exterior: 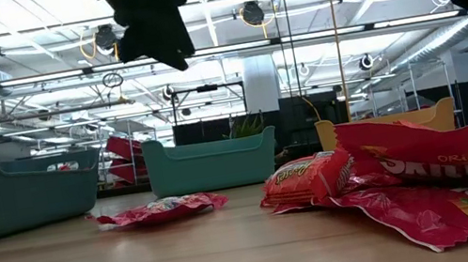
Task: Sort candy
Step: Put the pink candy into the light blue bin
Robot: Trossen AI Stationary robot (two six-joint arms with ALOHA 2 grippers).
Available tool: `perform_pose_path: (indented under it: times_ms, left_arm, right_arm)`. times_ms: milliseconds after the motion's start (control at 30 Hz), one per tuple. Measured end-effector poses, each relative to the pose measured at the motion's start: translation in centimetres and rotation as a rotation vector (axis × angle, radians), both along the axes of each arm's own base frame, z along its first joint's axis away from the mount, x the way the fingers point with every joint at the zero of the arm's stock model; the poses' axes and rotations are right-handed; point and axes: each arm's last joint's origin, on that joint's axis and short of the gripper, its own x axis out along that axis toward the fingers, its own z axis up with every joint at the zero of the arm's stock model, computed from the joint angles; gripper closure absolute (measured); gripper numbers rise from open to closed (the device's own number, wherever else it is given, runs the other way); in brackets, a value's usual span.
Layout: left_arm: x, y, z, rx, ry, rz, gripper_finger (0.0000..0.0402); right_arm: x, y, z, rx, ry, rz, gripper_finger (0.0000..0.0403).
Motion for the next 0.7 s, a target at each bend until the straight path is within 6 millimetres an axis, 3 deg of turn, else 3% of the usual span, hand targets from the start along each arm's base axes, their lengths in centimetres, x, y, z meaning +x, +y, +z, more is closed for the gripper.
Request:
perform_pose_path:
  times_ms: [200,467,700]
  left_arm:
    - [-0.3,-3.1,0.0,-0.029,-0.005,0.000,0.0242]
    - [-1.1,-6.8,0.0,-0.016,-0.006,-0.118,0.0242]
    - [-1.6,-8.7,0.0,0.010,-0.008,-0.218,0.0242]
  right_arm:
    - [-0.1,-0.1,0.0,0.001,0.006,-0.012,0.0220]
    - [0.1,0.0,-0.1,-0.099,0.000,0.121,0.0220]
    - [1.1,0.6,-2.8,-0.117,0.154,0.166,0.0220]
